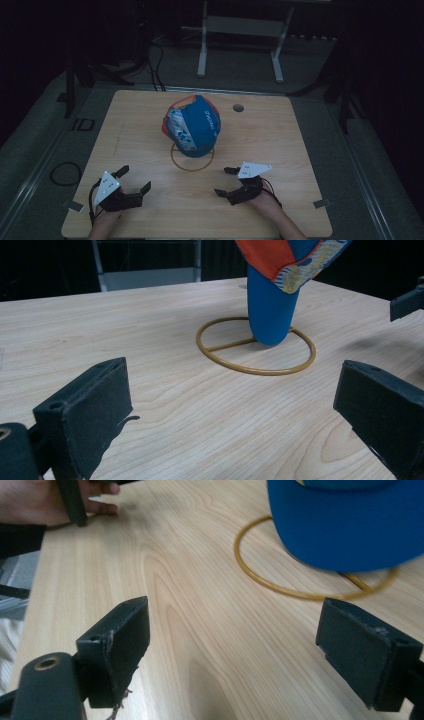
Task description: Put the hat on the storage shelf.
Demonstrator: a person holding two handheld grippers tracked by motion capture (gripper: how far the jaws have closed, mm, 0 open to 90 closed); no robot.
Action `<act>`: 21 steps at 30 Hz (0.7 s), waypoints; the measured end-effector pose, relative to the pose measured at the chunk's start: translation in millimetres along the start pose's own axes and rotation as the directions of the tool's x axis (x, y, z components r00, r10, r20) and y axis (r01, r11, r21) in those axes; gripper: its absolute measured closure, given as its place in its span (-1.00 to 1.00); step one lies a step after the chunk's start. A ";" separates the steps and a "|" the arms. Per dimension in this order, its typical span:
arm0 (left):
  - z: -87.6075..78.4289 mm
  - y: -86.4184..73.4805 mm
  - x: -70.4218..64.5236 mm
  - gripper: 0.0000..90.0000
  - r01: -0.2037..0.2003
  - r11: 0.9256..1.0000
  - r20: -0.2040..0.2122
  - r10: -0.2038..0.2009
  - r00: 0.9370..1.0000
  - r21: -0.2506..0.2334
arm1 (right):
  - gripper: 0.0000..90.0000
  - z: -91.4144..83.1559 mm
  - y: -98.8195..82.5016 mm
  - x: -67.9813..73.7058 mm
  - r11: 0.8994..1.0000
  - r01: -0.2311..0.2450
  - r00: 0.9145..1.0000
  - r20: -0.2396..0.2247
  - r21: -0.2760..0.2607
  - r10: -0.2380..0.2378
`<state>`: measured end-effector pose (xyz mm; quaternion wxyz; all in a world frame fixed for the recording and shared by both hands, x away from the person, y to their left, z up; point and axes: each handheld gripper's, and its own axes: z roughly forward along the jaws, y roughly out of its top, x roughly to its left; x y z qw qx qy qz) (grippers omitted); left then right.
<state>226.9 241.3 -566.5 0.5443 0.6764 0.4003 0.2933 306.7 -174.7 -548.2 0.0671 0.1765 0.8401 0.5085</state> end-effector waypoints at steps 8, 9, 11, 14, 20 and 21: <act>1.0 -0.5 -0.6 -0.95 -0.003 1.000 0.002 0.002 1.000 0.005 | -0.69 -19.2 -19.1 -8.0 1.000 -0.017 0.999 0.038 0.019 0.016; 1.1 -0.5 -0.6 -0.95 -0.004 1.000 0.002 0.004 1.000 0.009 | -0.69 -21.5 -21.5 -8.7 1.000 -0.019 0.999 0.046 0.022 0.018; 1.2 -0.6 -0.8 -0.95 -0.004 1.000 0.002 0.004 1.000 0.008 | -0.69 -26.2 -25.5 -9.6 0.999 -0.018 0.998 0.065 0.030 0.016; 1.1 -0.6 -0.9 -0.95 -0.005 1.000 0.000 0.005 1.000 0.008 | -0.69 -33.5 -29.4 -10.6 0.999 -0.017 0.996 0.083 0.033 0.015; 0.6 -0.6 -0.1 -0.95 0.003 1.000 0.002 -0.003 1.000 0.003 | -0.69 -43.8 -34.4 -15.5 0.997 0.014 0.992 0.127 0.076 -0.024; 0.5 -0.5 0.0 -0.95 0.002 1.000 0.000 -0.002 1.000 0.003 | -0.69 -45.1 -35.4 -16.3 0.997 0.016 0.991 0.129 0.077 -0.026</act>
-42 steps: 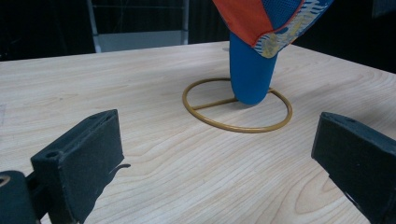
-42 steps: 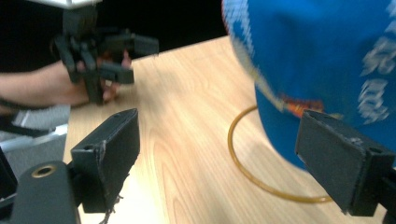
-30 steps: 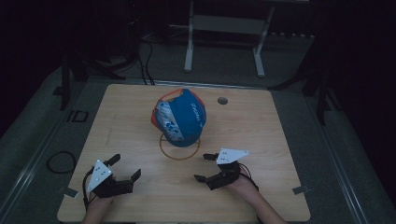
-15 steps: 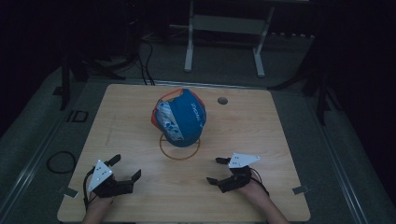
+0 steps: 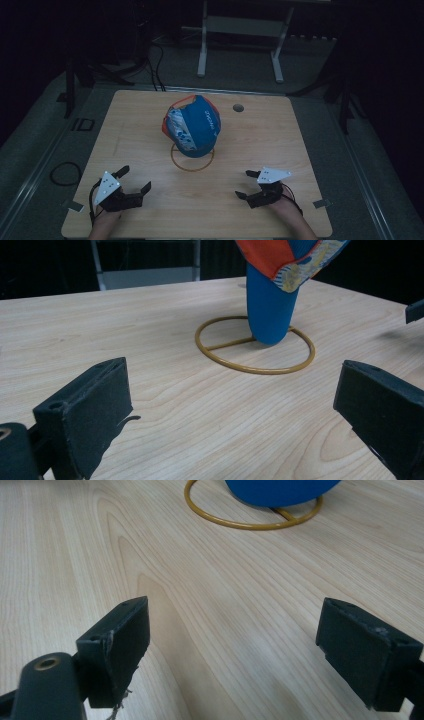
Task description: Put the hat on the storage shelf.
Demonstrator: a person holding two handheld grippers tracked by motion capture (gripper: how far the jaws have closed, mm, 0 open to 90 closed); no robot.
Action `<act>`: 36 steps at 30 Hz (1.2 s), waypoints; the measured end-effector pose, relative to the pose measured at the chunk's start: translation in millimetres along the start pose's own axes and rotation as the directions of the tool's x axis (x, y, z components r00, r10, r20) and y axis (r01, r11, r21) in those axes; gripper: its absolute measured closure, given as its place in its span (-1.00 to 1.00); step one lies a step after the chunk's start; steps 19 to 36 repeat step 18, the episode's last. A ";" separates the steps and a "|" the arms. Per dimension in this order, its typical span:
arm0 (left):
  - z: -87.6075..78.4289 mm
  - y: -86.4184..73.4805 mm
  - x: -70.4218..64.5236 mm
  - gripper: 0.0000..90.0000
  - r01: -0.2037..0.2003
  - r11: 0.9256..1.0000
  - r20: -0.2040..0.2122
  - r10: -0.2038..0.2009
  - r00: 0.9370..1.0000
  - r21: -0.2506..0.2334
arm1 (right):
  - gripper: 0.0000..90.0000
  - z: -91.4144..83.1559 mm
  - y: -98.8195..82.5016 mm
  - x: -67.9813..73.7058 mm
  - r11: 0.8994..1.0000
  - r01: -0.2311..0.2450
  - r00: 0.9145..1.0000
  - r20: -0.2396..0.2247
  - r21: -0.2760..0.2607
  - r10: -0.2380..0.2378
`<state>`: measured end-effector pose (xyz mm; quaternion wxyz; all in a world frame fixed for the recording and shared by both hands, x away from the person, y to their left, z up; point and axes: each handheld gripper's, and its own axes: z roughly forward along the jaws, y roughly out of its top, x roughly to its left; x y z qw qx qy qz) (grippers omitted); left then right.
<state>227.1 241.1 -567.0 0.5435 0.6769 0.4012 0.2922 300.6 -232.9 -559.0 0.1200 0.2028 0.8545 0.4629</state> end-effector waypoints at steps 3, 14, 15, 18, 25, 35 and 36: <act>-0.1 -0.2 0.3 -0.95 0.000 1.000 -0.003 0.000 1.000 -0.002 | -0.69 -3.7 -3.0 -2.6 1.000 -0.006 1.000 0.004 0.004 0.006; -0.4 0.3 1.1 -0.95 -0.007 1.000 -0.007 0.007 1.000 -0.003 | -0.69 -12.2 -9.5 -11.5 1.000 -0.019 1.000 0.015 -0.017 0.019; -0.4 0.3 1.0 -0.95 -0.007 1.000 -0.007 0.007 1.000 -0.003 | -0.69 -12.1 -9.9 -11.5 1.000 -0.018 1.000 0.018 -0.019 0.019; -0.2 0.0 0.8 -0.95 -0.009 1.000 -0.003 0.009 1.000 0.001 | -0.68 -12.3 -10.4 -11.9 1.000 -0.021 0.999 0.024 -0.023 0.022; -0.2 0.0 0.8 -0.95 -0.009 1.000 -0.003 0.009 1.000 0.001 | -0.68 -12.3 -10.4 -11.9 1.000 -0.021 0.999 0.024 -0.023 0.022; -0.2 0.0 0.8 -0.95 -0.009 1.000 -0.003 0.009 1.000 0.001 | -0.68 -12.3 -10.4 -11.9 1.000 -0.021 0.999 0.024 -0.023 0.022; -0.2 0.0 0.8 -0.95 -0.009 1.000 -0.003 0.009 1.000 0.001 | -0.68 -12.3 -10.4 -11.9 1.000 -0.021 0.999 0.024 -0.023 0.022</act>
